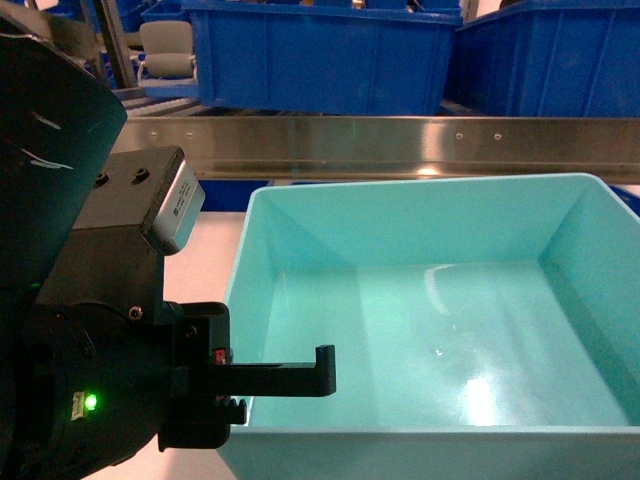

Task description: Organize blue bins on left shelf correctly

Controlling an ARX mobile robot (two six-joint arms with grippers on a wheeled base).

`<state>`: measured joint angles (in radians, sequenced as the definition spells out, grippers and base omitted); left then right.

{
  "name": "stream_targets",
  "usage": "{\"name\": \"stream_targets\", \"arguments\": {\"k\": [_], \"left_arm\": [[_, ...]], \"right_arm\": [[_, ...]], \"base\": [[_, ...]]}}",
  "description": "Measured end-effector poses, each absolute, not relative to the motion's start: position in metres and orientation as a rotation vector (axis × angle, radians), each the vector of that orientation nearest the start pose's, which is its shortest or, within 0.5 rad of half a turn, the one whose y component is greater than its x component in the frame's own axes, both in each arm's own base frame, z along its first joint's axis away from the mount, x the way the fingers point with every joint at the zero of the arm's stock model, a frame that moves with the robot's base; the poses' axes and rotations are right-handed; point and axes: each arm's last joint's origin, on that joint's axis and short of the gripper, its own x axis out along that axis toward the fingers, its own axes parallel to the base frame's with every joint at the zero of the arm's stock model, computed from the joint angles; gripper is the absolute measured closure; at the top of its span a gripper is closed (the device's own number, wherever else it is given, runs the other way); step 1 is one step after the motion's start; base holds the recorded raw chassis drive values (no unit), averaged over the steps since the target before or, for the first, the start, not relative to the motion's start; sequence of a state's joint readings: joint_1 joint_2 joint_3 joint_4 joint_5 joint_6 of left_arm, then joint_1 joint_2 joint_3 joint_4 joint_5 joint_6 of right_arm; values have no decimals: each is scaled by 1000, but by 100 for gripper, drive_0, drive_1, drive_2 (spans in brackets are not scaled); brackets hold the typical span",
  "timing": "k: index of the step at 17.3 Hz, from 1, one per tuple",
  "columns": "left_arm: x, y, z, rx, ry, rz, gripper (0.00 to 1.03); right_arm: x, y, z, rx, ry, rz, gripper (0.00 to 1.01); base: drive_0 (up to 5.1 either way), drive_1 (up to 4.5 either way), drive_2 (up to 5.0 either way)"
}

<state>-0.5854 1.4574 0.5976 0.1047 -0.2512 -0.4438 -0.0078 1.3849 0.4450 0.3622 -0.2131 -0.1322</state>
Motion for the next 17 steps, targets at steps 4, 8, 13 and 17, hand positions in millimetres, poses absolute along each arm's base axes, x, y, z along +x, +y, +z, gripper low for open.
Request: {"name": "stream_targets", "arguments": {"k": [4, 8, 13, 17], "left_arm": [[225, -140, 154, -114, 744, -156, 101], [225, -140, 154, -114, 744, -156, 101], [225, -140, 154, -115, 744, -155, 101], [225, -140, 154, -115, 744, -155, 101]], "right_arm": [[245, 4, 148, -65, 561, 239, 99], [245, 4, 148, -64, 561, 238, 99], [245, 4, 148, -64, 560, 238, 99], [245, 5, 148, -64, 560, 239, 99]], "base": [[-371, 85, 291], [-498, 247, 247], [-508, 238, 238], [-494, 252, 252]]}}
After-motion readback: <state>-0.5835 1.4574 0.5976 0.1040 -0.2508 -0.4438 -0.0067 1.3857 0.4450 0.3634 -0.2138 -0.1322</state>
